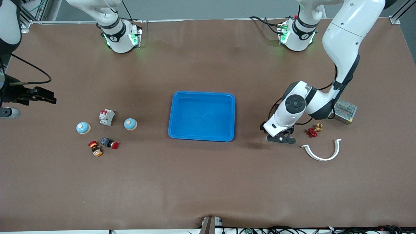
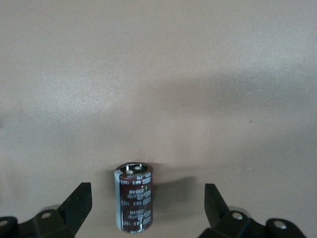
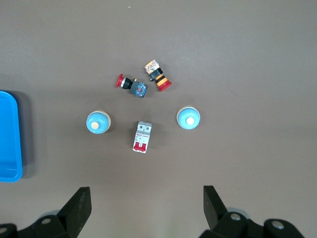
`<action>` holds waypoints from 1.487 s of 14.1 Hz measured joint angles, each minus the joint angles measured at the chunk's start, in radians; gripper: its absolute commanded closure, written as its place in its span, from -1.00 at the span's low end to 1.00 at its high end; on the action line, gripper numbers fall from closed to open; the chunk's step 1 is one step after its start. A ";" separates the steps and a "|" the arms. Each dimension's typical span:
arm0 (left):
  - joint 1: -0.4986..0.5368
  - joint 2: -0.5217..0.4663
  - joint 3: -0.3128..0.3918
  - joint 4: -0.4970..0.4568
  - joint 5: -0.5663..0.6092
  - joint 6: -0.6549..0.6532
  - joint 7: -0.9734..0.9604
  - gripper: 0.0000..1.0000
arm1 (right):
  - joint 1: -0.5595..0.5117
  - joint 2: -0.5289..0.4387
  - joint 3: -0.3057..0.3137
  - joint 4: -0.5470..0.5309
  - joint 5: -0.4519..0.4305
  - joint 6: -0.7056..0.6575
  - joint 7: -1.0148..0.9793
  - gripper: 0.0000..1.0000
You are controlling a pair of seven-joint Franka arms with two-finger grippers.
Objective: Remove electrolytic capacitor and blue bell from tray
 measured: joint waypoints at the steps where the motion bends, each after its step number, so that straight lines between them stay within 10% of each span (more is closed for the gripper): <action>1: 0.001 0.000 0.000 0.000 0.000 0.000 0.000 -1.00 | 0.001 0.000 0.000 0.002 0.000 0.002 0.000 -1.00; 21: 0.020 -0.177 -0.005 0.016 -0.062 -0.113 0.000 -1.00 | 0.002 0.000 -0.013 0.018 0.000 0.000 0.000 -1.00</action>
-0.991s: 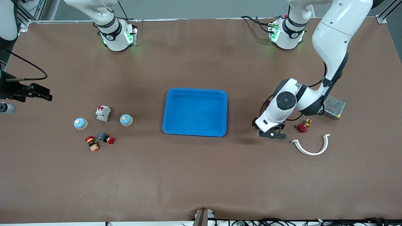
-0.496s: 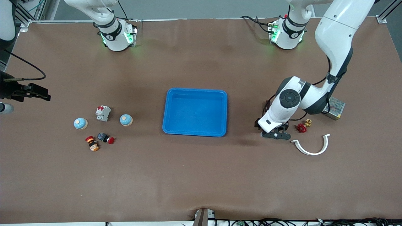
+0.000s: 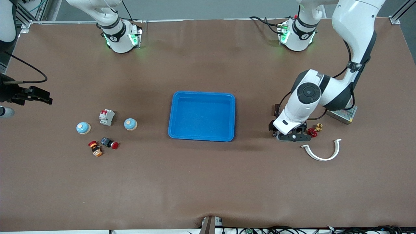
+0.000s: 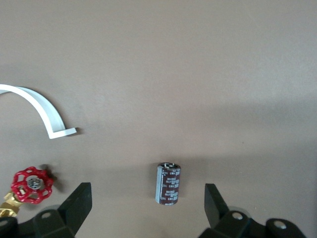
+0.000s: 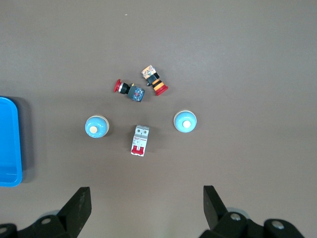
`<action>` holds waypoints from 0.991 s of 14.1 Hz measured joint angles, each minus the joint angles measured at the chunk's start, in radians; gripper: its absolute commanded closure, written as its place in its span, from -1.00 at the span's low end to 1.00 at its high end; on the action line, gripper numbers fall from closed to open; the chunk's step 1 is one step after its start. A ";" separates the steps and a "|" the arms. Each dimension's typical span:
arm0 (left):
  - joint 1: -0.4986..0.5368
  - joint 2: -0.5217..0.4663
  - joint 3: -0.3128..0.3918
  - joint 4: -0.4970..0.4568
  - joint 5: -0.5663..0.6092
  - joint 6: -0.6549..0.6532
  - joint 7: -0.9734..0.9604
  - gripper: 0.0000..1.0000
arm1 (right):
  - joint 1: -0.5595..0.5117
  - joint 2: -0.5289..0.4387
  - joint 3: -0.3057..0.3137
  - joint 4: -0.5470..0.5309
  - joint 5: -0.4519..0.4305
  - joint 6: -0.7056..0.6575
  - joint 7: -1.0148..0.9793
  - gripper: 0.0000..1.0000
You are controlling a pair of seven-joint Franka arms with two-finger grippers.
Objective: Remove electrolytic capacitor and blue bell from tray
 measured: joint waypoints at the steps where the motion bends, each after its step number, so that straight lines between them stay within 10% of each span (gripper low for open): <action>1: 0.007 -0.003 0.000 0.002 0.000 -0.006 0.000 -1.00 | 0.000 0.000 0.000 0.000 0.000 0.000 0.000 -1.00; 14: 0.090 -0.110 -0.002 0.017 -0.092 -0.160 0.144 -1.00 | 0.010 0.000 -0.002 -0.001 0.000 0.002 0.000 -1.00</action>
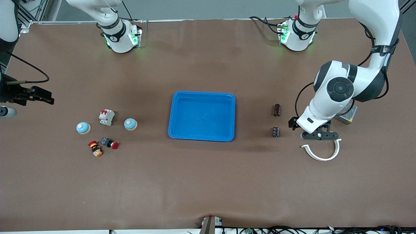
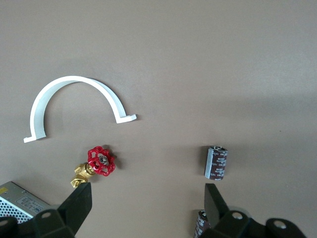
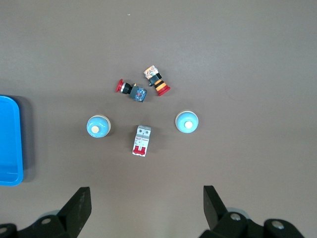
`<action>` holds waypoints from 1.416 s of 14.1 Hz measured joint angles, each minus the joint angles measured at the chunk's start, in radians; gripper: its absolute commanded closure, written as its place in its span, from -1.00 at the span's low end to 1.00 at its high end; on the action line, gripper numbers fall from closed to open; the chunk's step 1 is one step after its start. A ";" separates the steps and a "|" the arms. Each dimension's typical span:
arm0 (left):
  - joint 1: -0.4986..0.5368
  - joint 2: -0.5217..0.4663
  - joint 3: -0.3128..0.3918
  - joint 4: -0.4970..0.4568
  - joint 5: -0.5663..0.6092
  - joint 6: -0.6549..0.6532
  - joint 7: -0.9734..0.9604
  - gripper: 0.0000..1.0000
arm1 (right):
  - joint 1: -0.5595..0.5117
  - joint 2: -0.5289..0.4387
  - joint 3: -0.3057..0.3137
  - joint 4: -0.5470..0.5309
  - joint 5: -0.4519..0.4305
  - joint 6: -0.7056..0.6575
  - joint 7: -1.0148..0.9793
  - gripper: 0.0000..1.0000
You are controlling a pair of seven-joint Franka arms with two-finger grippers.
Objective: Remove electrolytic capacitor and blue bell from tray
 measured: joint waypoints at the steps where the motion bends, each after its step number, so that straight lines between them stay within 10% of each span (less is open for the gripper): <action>1: 0.000 0.000 0.000 0.000 0.000 0.000 0.000 -1.00 | 0.000 0.000 0.000 0.002 0.000 0.001 0.000 -1.00; 13: 0.042 -0.082 0.011 0.007 -0.111 -0.014 0.094 -1.00 | 0.009 -0.015 -0.009 0.051 0.000 -0.020 0.001 -1.00; 20: -0.127 -0.245 0.290 0.008 -0.228 -0.183 0.350 -1.00 | 0.006 -0.047 -0.015 0.054 0.000 -0.021 0.001 -1.00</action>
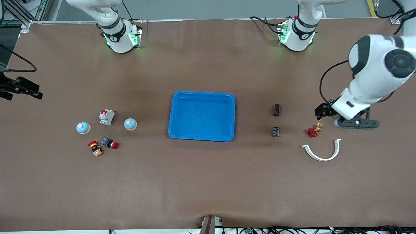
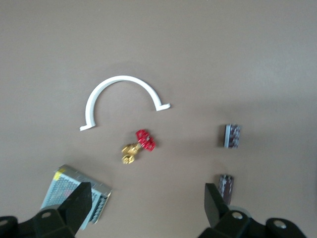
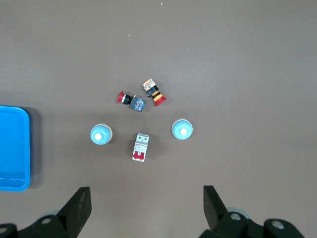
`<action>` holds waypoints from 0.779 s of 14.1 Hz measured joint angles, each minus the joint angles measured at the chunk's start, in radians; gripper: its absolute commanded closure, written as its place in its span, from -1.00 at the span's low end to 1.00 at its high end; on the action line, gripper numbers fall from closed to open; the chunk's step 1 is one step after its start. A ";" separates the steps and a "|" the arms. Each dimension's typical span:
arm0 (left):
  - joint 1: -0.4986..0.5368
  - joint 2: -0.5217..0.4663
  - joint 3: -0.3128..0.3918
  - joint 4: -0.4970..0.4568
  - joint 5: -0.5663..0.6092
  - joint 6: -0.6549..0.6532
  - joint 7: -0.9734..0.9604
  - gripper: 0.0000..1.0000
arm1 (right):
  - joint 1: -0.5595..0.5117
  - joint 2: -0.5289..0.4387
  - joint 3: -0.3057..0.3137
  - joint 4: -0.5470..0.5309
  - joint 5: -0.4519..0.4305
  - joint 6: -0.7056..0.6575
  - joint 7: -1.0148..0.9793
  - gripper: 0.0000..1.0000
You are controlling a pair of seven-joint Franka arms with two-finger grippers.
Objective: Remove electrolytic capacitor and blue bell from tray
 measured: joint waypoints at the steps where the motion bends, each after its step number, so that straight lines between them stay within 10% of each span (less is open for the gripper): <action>1: -0.020 -0.026 0.036 0.000 -0.004 -0.036 0.025 -1.00 | -0.001 -0.004 -0.001 0.000 0.000 0.000 0.000 -1.00; 11: -0.086 -0.197 0.187 0.018 -0.007 -0.251 0.152 -1.00 | -0.002 -0.021 0.001 -0.040 0.000 0.101 0.000 -1.00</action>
